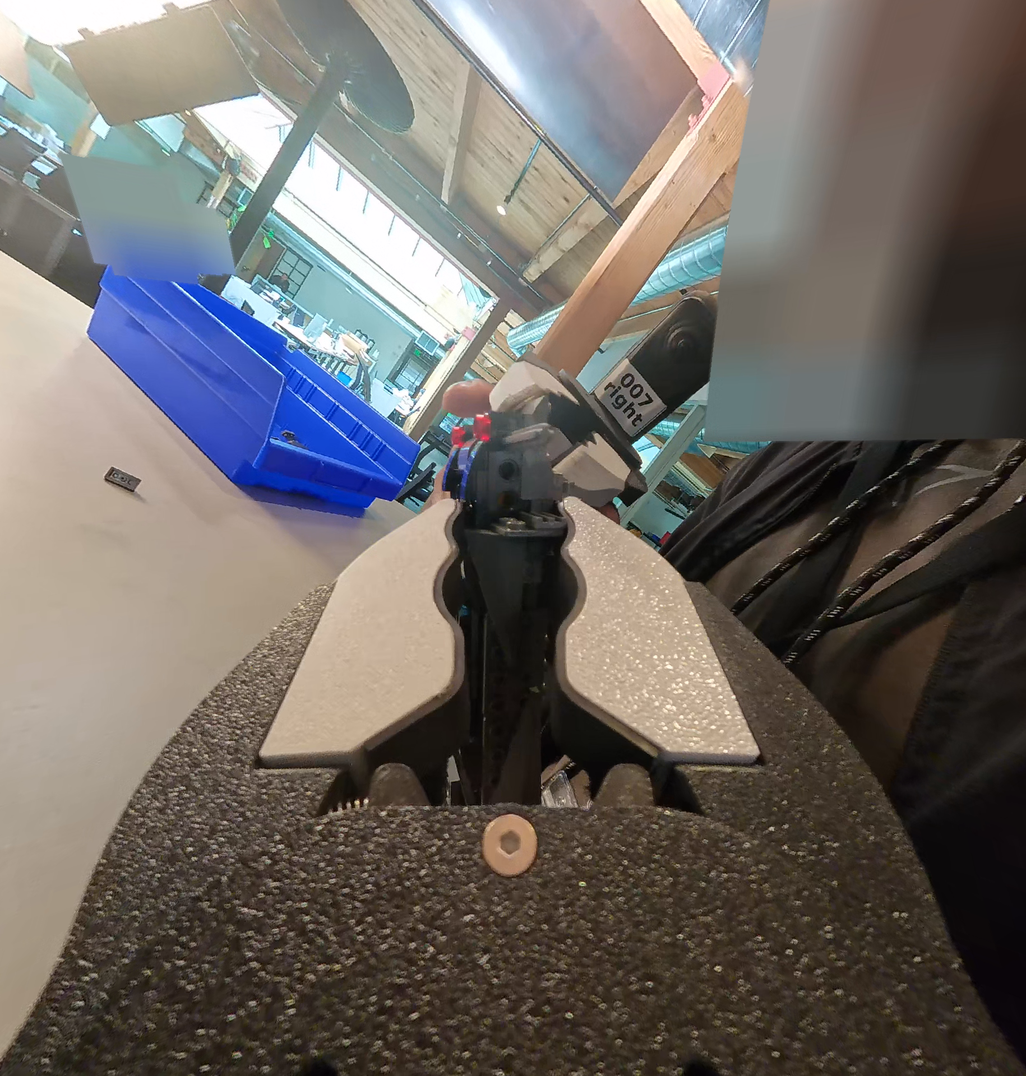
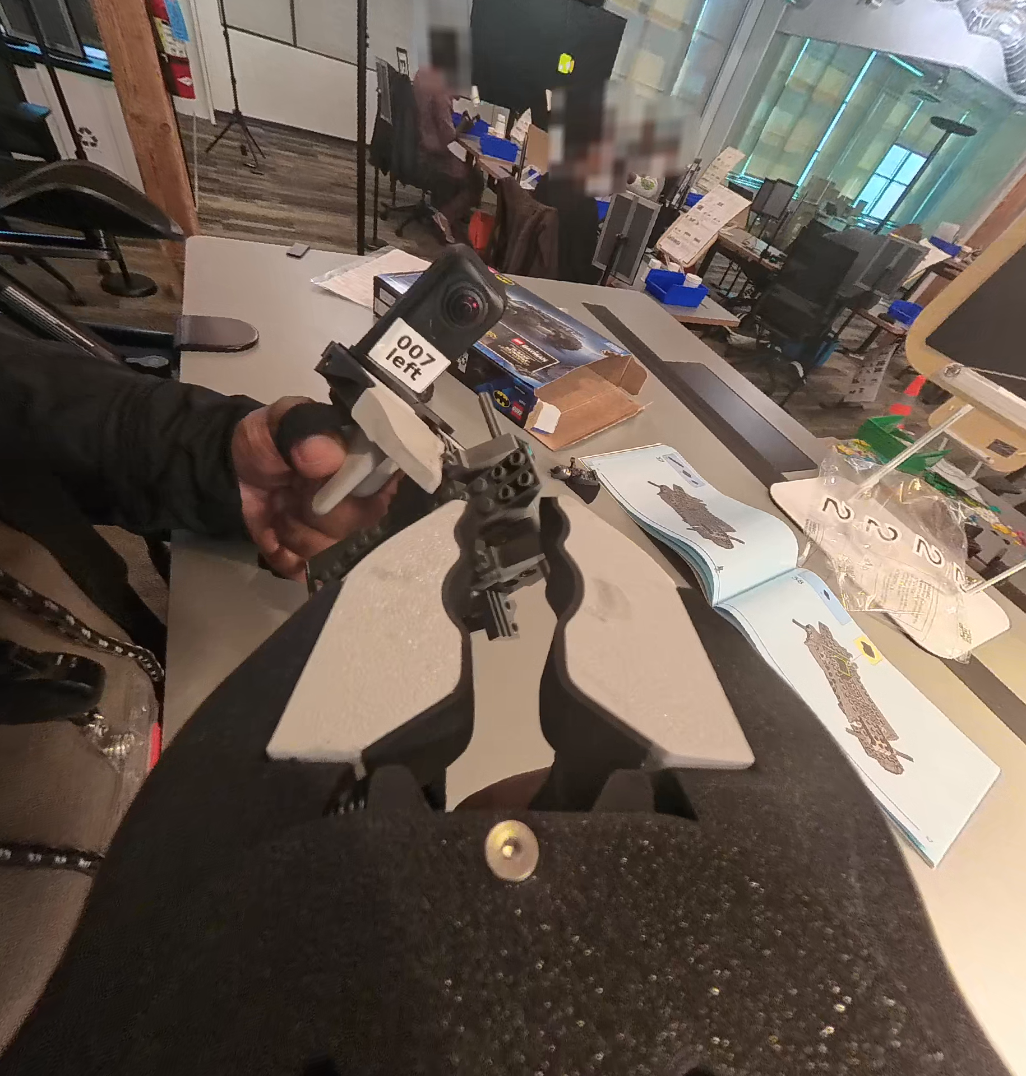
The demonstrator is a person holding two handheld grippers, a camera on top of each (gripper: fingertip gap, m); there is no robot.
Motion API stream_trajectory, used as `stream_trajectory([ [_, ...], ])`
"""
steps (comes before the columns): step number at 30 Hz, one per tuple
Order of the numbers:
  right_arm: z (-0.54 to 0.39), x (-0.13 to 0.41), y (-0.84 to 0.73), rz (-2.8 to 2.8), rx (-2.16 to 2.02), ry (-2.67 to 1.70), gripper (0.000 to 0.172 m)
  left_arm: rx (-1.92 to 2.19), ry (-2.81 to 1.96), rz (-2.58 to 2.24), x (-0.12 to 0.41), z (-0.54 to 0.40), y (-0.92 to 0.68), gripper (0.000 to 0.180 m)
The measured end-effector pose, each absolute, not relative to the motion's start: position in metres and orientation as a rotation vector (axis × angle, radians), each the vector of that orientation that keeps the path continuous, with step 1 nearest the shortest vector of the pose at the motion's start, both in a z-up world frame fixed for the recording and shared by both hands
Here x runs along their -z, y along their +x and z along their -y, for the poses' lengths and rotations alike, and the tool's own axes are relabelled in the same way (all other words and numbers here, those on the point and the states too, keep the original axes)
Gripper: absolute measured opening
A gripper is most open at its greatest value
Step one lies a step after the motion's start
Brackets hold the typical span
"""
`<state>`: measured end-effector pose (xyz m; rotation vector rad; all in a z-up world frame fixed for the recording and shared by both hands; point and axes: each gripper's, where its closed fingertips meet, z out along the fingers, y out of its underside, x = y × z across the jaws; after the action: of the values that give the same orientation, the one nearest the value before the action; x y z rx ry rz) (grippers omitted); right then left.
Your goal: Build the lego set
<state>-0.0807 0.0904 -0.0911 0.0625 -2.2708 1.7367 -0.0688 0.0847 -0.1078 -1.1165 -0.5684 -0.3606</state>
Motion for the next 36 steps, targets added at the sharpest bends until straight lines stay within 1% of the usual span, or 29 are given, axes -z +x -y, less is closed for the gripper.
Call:
stream_trajectory([
  [4, -0.091, 0.094, -0.080, 2.296, -1.721, 0.097, 0.025, 0.382, -1.129, 0.563, 0.109, -0.087, -0.067, 0.029],
  [10, -0.091, 0.096, -0.075, 2.351, -1.719, 0.165, 0.024, 0.417, -1.150, 0.535, 0.111, -0.089, -0.064, 0.029],
  [17, -0.094, 0.100, -0.071, 2.410, -1.731, 0.213, 0.018, 0.430, -1.187, 0.519, 0.114, -0.091, -0.062, 0.029],
  [36, -0.099, 0.102, -0.061, 2.465, -1.754, 0.262, 0.015, 0.427, -1.247, 0.496, 0.115, -0.096, -0.053, 0.029],
])
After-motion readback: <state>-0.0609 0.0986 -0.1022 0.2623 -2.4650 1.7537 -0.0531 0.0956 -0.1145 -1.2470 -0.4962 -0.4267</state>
